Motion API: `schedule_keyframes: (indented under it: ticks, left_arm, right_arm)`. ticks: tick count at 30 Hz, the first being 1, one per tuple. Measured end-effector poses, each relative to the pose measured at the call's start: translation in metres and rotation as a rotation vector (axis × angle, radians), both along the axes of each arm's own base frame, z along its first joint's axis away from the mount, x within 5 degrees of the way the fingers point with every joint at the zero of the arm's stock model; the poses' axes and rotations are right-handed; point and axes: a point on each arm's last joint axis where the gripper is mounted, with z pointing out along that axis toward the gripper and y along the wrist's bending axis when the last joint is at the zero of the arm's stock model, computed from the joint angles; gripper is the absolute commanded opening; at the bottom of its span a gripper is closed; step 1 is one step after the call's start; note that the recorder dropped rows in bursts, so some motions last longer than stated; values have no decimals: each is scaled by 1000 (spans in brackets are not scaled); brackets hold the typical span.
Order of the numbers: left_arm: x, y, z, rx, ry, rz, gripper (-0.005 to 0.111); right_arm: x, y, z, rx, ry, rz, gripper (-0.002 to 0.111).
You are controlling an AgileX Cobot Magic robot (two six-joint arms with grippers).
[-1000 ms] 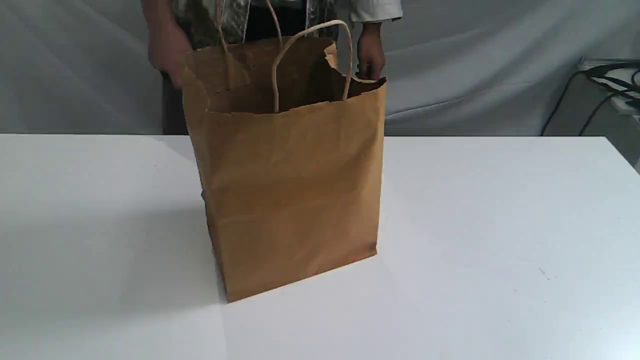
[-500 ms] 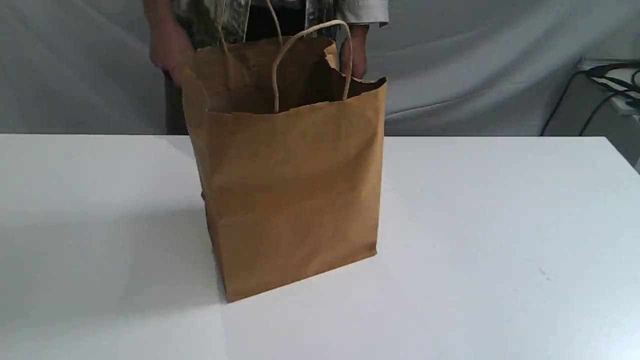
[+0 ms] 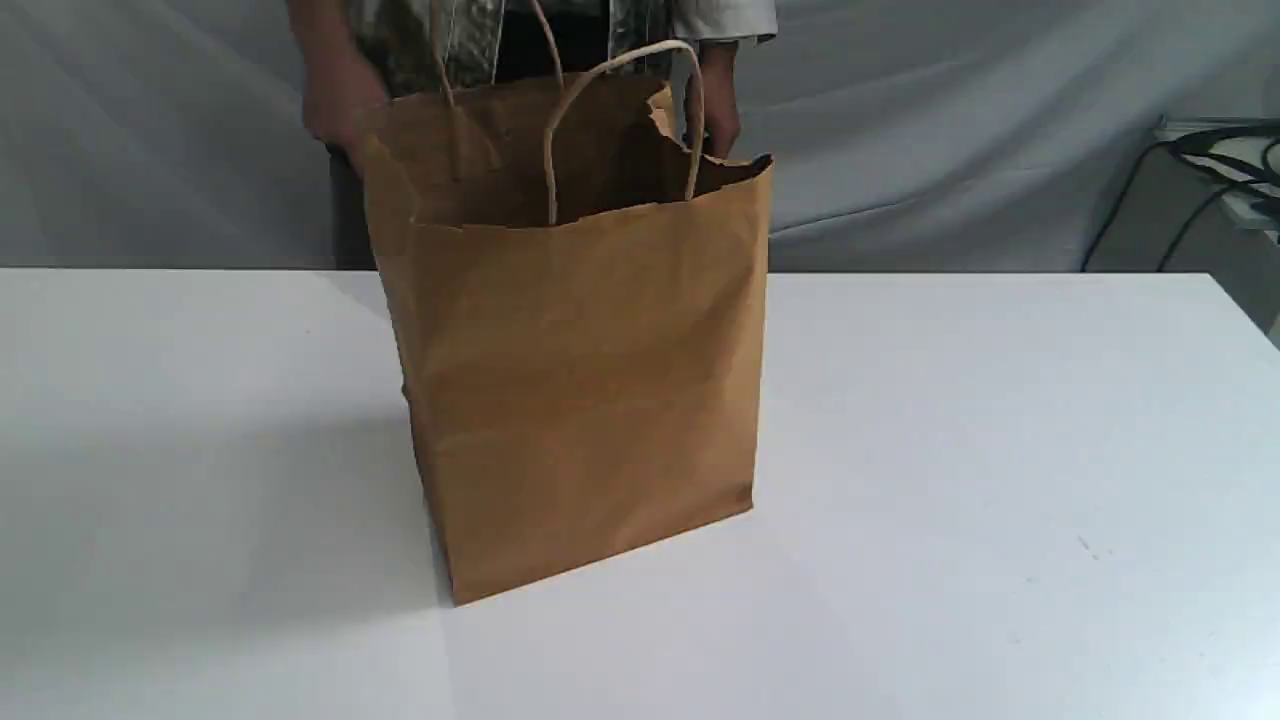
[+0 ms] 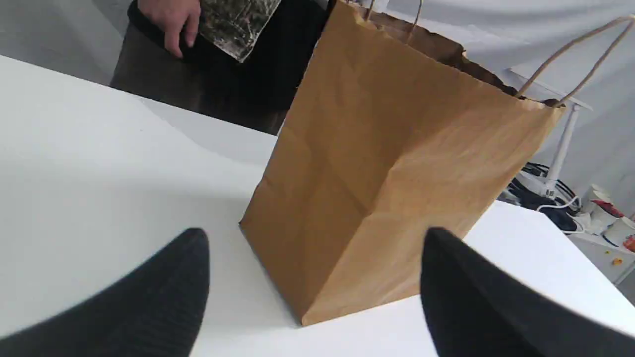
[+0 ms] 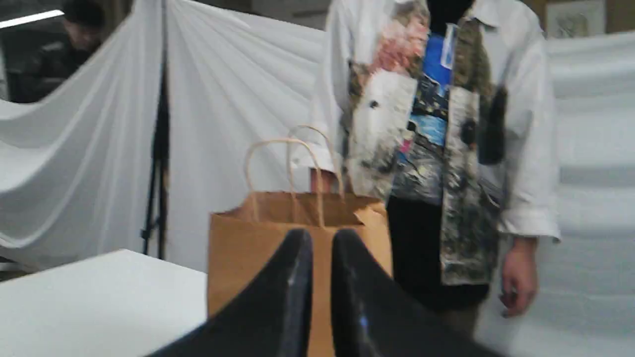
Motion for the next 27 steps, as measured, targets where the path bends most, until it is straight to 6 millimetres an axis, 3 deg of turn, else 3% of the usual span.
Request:
schedule_keyframes:
  ticks: [11, 17, 21, 27]
  left_arm:
    - [0, 0, 0, -2, 0, 0, 63]
    - [0, 0, 0, -2, 0, 0, 63]
    - [0, 0, 0, -2, 0, 0, 63]
    - [0, 0, 0, -4, 1, 0, 63]
  right_arm:
    - [-1, 0, 3, 374, 219, 154, 8]
    - [-1, 0, 2, 440, 276, 176, 8]
    - [1, 1, -5, 361, 313, 140, 8]
    - [-1, 7, -14, 41, 204, 104, 8]
